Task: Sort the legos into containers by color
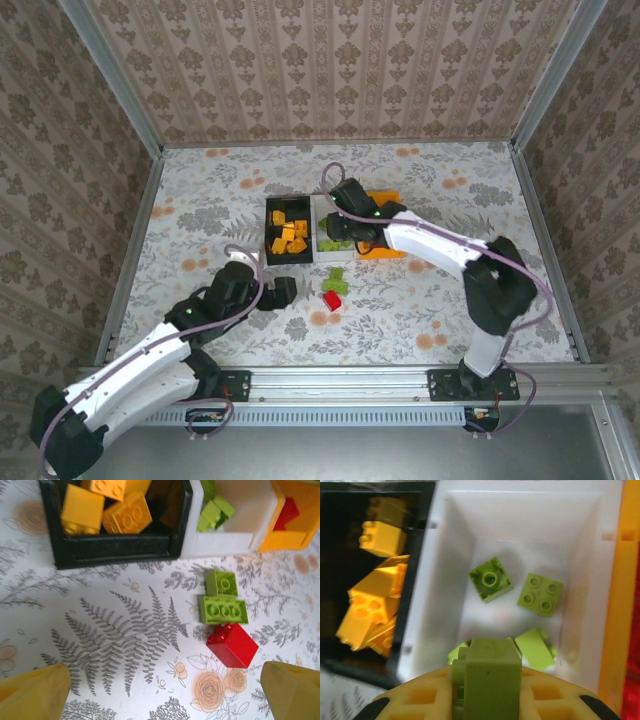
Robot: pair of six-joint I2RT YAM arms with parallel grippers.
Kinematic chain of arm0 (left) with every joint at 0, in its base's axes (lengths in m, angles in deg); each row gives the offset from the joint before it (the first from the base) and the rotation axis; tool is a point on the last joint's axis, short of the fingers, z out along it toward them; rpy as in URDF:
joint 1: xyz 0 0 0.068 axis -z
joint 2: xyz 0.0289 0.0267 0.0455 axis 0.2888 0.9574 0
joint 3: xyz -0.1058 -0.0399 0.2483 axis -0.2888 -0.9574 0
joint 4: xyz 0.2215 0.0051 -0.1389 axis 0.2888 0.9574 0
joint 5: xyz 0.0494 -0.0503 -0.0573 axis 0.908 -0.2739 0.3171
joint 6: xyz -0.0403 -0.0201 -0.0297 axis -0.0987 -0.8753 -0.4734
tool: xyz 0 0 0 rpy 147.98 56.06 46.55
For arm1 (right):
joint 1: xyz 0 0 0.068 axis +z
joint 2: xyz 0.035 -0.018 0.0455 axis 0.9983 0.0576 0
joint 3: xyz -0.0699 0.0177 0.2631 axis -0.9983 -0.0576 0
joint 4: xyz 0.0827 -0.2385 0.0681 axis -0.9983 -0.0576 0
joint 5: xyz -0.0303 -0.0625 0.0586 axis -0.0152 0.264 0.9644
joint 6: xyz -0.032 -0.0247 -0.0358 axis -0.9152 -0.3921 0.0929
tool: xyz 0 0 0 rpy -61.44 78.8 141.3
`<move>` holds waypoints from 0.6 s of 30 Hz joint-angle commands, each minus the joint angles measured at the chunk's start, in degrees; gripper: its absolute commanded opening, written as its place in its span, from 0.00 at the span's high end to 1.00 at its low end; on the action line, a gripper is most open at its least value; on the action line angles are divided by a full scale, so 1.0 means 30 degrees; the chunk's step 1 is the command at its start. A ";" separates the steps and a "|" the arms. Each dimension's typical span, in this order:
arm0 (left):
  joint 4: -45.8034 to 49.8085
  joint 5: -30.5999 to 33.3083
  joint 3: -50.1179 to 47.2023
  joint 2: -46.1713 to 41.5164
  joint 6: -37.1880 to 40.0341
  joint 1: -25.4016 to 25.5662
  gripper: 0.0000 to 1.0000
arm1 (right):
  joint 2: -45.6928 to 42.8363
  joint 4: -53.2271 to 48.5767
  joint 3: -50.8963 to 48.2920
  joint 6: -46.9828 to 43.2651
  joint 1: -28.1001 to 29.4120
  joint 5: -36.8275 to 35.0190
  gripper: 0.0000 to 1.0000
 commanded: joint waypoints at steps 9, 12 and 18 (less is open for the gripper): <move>-0.0918 0.0568 0.1666 0.3152 0.1823 0.1689 0.03 | -0.1296 -0.0851 0.0313 0.0795 -0.0002 0.0079 0.25; -0.0310 0.1103 0.1560 0.1783 0.1703 0.1663 0.00 | -0.3222 -0.0538 -0.1824 0.0780 0.0571 0.0118 0.22; 0.2637 0.3101 0.1529 -0.2664 0.1395 0.1613 0.00 | -0.6840 0.0155 -0.6834 0.1286 0.3105 -0.0134 0.18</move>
